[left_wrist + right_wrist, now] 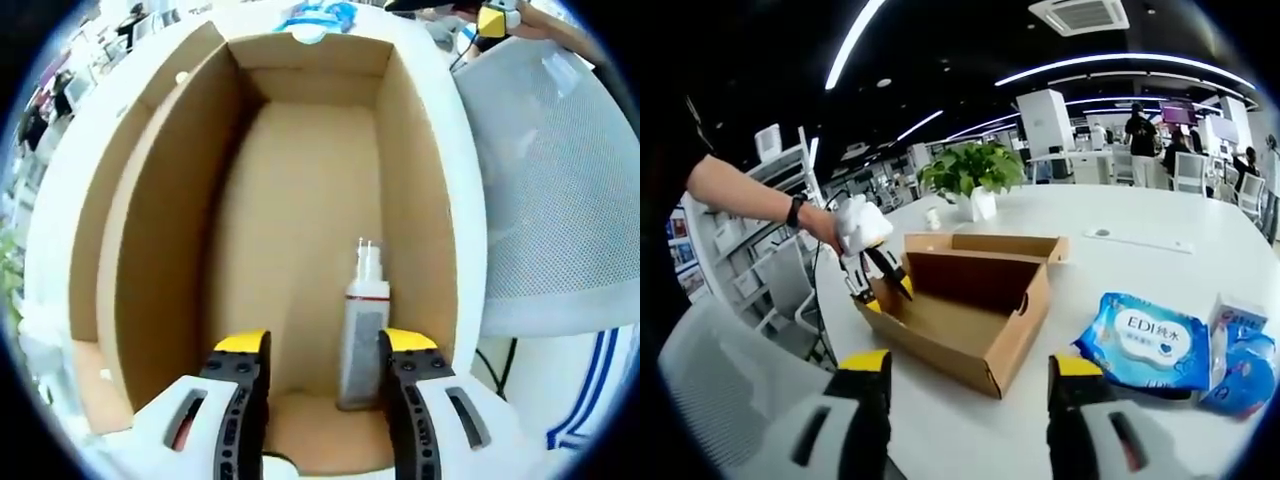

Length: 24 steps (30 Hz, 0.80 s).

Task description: Operate the shoe box by opening the lid, removing the specified soft item, and placing it in the target area until the item is outside and the box remains undamaged.

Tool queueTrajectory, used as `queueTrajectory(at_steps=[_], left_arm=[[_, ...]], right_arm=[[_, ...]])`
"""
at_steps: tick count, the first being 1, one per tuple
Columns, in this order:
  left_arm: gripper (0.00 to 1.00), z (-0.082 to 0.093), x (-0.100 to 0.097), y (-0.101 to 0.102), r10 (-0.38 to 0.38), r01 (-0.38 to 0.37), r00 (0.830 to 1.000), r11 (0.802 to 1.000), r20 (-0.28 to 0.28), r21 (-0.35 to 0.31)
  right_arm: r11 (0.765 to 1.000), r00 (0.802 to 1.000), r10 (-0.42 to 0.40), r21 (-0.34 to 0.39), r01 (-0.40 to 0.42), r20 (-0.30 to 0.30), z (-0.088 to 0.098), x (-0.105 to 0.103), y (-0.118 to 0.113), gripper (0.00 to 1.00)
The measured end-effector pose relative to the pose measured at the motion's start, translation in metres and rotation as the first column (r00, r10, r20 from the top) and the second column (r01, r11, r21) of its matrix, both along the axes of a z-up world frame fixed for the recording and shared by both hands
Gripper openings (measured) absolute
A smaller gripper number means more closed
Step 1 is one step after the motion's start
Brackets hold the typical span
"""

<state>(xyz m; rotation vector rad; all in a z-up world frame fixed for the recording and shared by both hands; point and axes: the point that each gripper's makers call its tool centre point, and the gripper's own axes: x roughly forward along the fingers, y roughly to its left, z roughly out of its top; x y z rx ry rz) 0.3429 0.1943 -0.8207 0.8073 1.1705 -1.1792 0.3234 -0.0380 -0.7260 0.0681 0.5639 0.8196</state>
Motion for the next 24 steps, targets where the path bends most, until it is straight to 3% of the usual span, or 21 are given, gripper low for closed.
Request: queueTrajectory(at_steps=[6,11,24], left_arm=[[0.49,0.000,0.005,0.000,-0.014,0.014,0.999,1.000,0.029,0.016],[0.46,0.002,0.011,0.002,-0.021,0.020,0.997,1.000,0.069,0.024],[0.41,-0.009,-0.004,0.008,-0.069,0.067,0.997,0.996,0.028,0.060]], right_arm=[[1.000,1.000,-0.006,-0.006,0.006,-0.002,-0.001,0.001,-0.002,0.61],[1.000,1.000,-0.012,-0.003,0.012,-0.003,-0.001,0.002,-0.002,0.61],[1.000,1.000,-0.008,-0.004,0.008,-0.004,-0.001,0.001,-0.002,0.61]])
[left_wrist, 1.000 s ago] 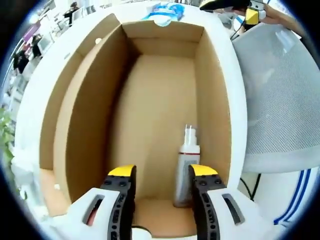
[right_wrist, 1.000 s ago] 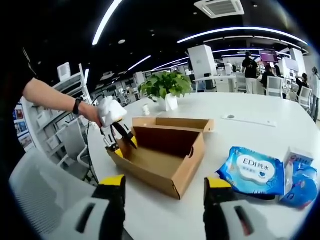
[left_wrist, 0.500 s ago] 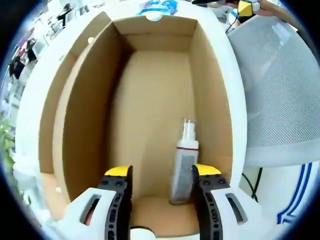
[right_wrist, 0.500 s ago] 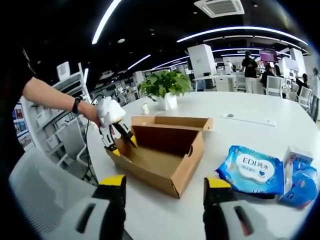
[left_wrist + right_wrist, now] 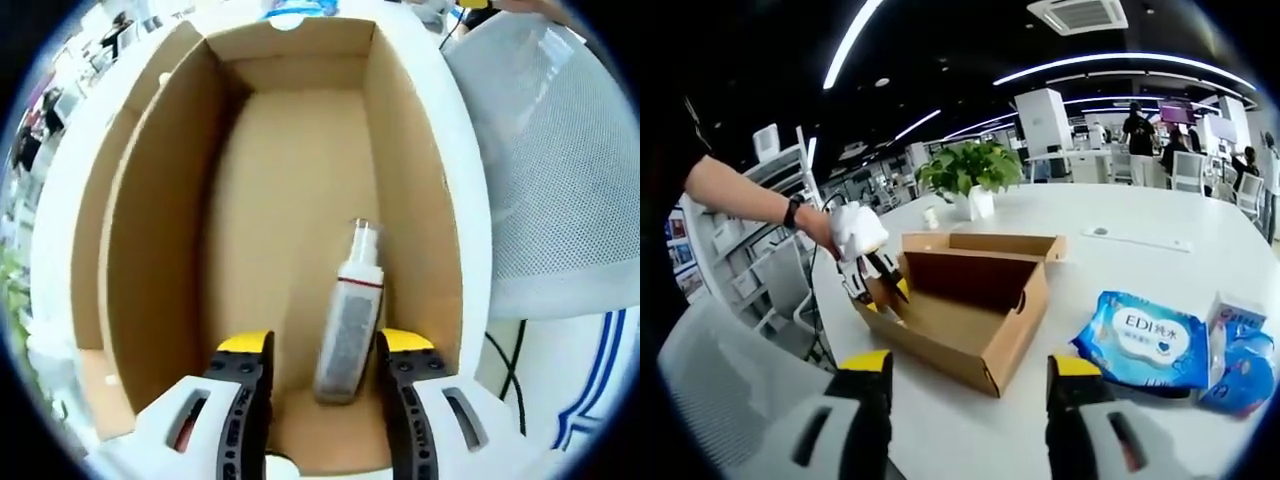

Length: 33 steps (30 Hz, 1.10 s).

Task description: Operate the shoe box by opening the lid, removing the specified soft item, and placing it in the target area until the item is outside and the box remains undamaged.

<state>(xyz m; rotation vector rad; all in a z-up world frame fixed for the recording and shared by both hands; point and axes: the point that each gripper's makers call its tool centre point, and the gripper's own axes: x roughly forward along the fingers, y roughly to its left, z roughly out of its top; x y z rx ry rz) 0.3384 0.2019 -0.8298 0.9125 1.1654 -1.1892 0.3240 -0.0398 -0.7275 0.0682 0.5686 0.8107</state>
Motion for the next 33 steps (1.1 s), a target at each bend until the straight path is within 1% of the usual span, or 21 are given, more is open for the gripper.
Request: queueTrajectory(at_steps=[5,8,10,12,14,16,19,21,23,27,33], left_arm=[[0.40,0.000,-0.002,-0.010,-0.027,0.027,1.000,1.000,0.003,-0.011],[0.33,-0.003,-0.001,-0.013,-0.034,0.034,0.999,0.999,0.012,-0.021],[0.24,-0.007,-0.006,-0.017,-0.044,0.045,0.999,0.999,0.008,-0.029],[0.22,-0.012,-0.008,-0.018,-0.074,0.074,0.997,0.997,0.025,-0.021],[0.20,-0.015,-0.012,-0.019,-0.092,0.092,0.996,0.996,0.023,-0.016],[0.20,-0.013,-0.009,-0.020,-0.087,0.089,0.995,0.995,0.041,-0.034],[0.19,-0.013,-0.007,-0.020,-0.051,0.053,0.998,0.997,0.048,-0.052],[0.19,-0.012,-0.006,-0.018,-0.015,0.019,0.998,0.998,0.053,-0.063],[0.19,-0.010,-0.005,-0.016,-0.005,0.009,0.998,0.998,0.059,-0.067],[0.19,-0.003,-0.005,-0.014,-0.012,0.017,0.996,0.998,0.084,-0.066],[0.19,0.012,0.002,-0.017,-0.016,0.027,0.991,0.996,0.131,-0.084]], right_arm=[[1.000,1.000,0.002,-0.003,-0.002,-0.003,-0.001,-0.001,0.000,0.60],[1.000,1.000,0.006,-0.004,-0.007,-0.004,-0.001,-0.003,0.001,0.60],[1.000,1.000,0.009,-0.004,-0.009,-0.005,-0.001,-0.003,0.001,0.60],[1.000,1.000,0.012,-0.006,-0.012,-0.009,-0.002,-0.004,0.002,0.60],[1.000,1.000,0.014,-0.008,-0.014,-0.010,-0.003,-0.005,0.002,0.60],[1.000,1.000,0.013,-0.006,-0.013,-0.010,-0.003,-0.004,0.002,0.60],[1.000,1.000,0.015,-0.005,-0.015,-0.011,-0.003,-0.004,0.002,0.60],[1.000,1.000,0.018,-0.005,-0.018,-0.012,-0.004,-0.005,0.003,0.60],[1.000,1.000,0.021,-0.005,-0.022,-0.012,-0.004,-0.005,0.004,0.60],[1.000,0.999,0.031,-0.003,-0.031,-0.011,-0.003,-0.006,0.006,0.60],[0.999,0.998,0.055,-0.003,-0.055,-0.008,-0.003,-0.008,0.012,0.60]])
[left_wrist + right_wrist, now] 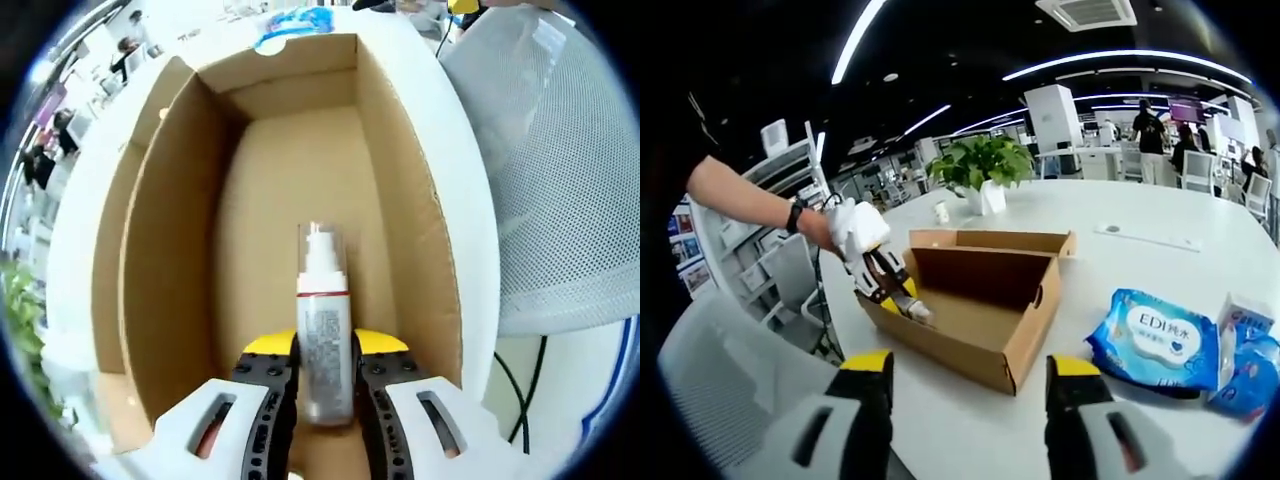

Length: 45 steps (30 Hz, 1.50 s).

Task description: Operate the shoe box by opening the lid, removing the specified soft item, and placing it in the target area until the item is outside and the box remains undamaged.

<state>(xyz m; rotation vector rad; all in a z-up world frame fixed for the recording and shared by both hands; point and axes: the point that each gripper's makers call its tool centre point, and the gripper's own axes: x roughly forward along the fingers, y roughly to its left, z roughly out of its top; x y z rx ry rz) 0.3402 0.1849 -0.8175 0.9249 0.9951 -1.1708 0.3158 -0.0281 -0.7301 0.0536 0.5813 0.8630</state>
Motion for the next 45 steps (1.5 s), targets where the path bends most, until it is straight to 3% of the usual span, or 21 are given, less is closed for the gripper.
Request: queueTrajectory(at_steps=[14,26,45], left_arm=[[0.19,0.037,0.006,-0.031,-0.054,0.060,0.995,0.996,0.083,-0.065],[0.19,0.069,0.004,-0.066,-0.143,0.157,0.980,0.983,0.141,-0.098],[0.19,0.088,-0.012,-0.112,-0.268,0.290,0.951,0.947,0.156,-0.140]], right_arm=[[0.999,0.999,0.036,0.011,-0.036,0.016,0.006,-0.006,0.010,0.58],[0.998,0.998,0.060,0.012,-0.061,0.033,0.010,-0.007,0.015,0.57],[0.997,0.995,0.076,0.010,-0.077,0.070,0.017,-0.007,0.019,0.52]])
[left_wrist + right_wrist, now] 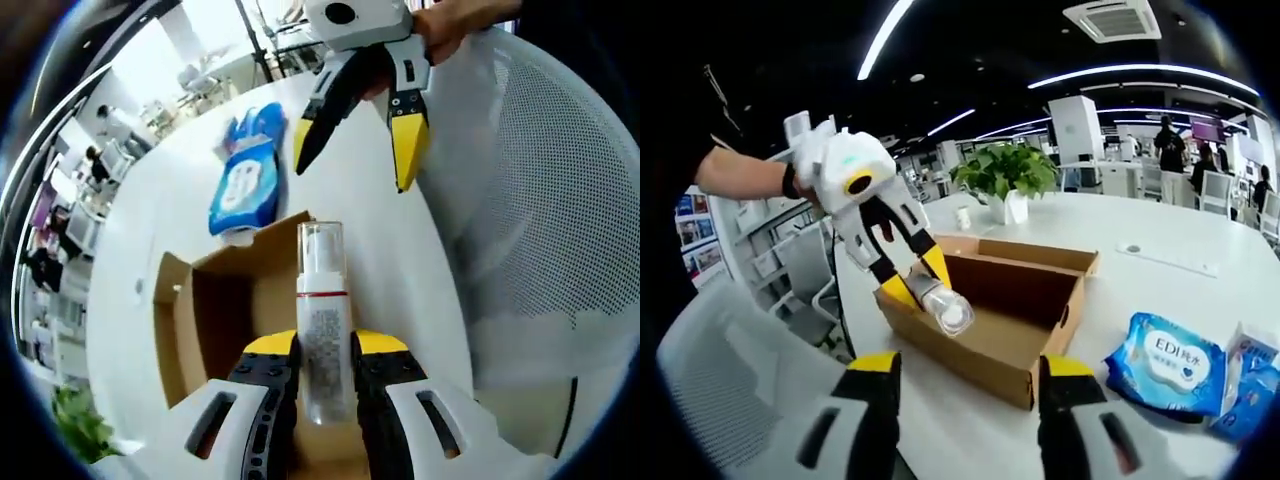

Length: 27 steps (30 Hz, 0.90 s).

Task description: Operate the shoe box by opening the lid, removing the specified soft item, and placing it in the target area until the item is outside and the box remains undamaged.

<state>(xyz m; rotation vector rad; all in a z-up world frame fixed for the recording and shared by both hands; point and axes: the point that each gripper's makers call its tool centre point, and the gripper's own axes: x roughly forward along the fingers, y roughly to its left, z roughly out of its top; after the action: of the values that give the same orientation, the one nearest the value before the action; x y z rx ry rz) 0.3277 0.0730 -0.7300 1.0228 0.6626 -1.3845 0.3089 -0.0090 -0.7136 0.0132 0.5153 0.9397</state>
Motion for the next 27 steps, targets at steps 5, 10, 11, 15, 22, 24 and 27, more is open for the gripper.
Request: queueTrajectory(at_steps=[5,10,11,15,22,24,27], left_arm=[[0.19,0.002,-0.004,-0.012,-0.030,0.030,1.000,0.999,-0.003,-0.013],[0.19,0.006,-0.013,-0.022,-0.060,0.060,0.998,0.998,-0.012,-0.023],[0.19,0.006,-0.015,-0.023,-0.065,0.064,0.998,0.998,-0.025,-0.028],[0.19,0.009,-0.022,-0.030,-0.091,0.090,0.995,0.995,-0.038,-0.038],[0.19,0.012,-0.033,-0.034,-0.132,0.128,0.987,0.991,-0.089,-0.049],[0.19,0.012,-0.036,-0.033,-0.140,0.136,0.984,0.990,-0.106,-0.049],[0.19,0.013,-0.040,-0.032,-0.147,0.141,0.980,0.988,-0.130,-0.054]], right_arm=[[1.000,1.000,0.010,0.002,-0.010,0.009,0.002,-0.001,0.002,0.51],[1.000,0.999,0.029,-0.009,-0.029,0.039,0.005,-0.002,0.004,0.46],[0.999,0.998,0.034,-0.014,-0.033,0.053,0.006,-0.002,0.005,0.44],[0.998,0.996,0.058,-0.011,-0.057,0.068,0.008,-0.005,0.009,0.42],[0.986,0.982,0.166,-0.006,-0.166,0.094,0.011,-0.021,0.026,0.31],[0.982,0.977,0.187,0.005,-0.188,0.099,0.014,-0.025,0.030,0.26],[0.981,0.976,0.195,-0.004,-0.196,0.099,0.012,-0.026,0.030,0.22]])
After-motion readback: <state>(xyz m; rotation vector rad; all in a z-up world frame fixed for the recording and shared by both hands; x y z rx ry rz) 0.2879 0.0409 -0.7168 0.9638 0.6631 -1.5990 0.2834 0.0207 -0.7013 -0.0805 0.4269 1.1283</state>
